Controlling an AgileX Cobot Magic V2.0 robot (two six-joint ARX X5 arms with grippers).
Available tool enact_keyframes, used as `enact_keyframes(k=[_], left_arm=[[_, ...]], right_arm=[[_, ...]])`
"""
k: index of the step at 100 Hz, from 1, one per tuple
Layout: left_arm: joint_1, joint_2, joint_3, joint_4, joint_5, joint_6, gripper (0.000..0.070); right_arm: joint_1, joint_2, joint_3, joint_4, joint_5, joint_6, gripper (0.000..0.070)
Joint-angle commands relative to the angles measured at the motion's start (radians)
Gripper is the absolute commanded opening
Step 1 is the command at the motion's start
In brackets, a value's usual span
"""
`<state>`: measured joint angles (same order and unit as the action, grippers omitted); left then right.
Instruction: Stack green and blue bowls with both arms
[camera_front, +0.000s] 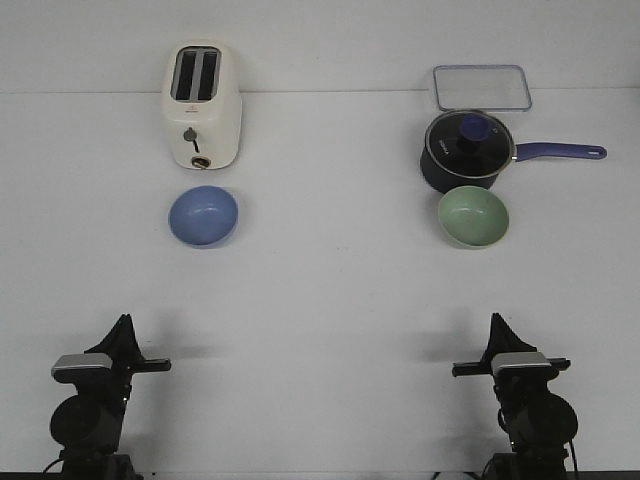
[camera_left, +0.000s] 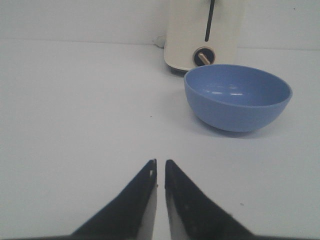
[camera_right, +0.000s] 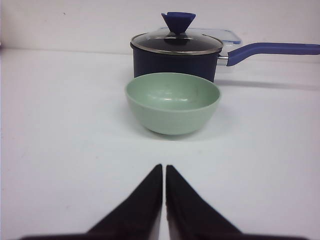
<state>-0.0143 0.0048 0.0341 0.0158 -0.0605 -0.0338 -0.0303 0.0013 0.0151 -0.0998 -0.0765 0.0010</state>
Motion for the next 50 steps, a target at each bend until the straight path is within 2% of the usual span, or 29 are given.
enact_keyframes(k=[1, 31, 50], left_arm=[[0.002, -0.002, -0.020, 0.016, 0.001, 0.015, 0.0015], [0.002, -0.002, -0.020, 0.016, 0.001, 0.015, 0.0015], [0.002, -0.002, -0.020, 0.015, 0.001, 0.015, 0.0015]], right_arm=[[-0.002, 0.000, -0.002, 0.011, -0.002, 0.009, 0.0008], [-0.002, 0.000, -0.002, 0.011, -0.005, 0.017, 0.0008], [-0.002, 0.000, -0.002, 0.011, -0.024, 0.249, 0.0008]])
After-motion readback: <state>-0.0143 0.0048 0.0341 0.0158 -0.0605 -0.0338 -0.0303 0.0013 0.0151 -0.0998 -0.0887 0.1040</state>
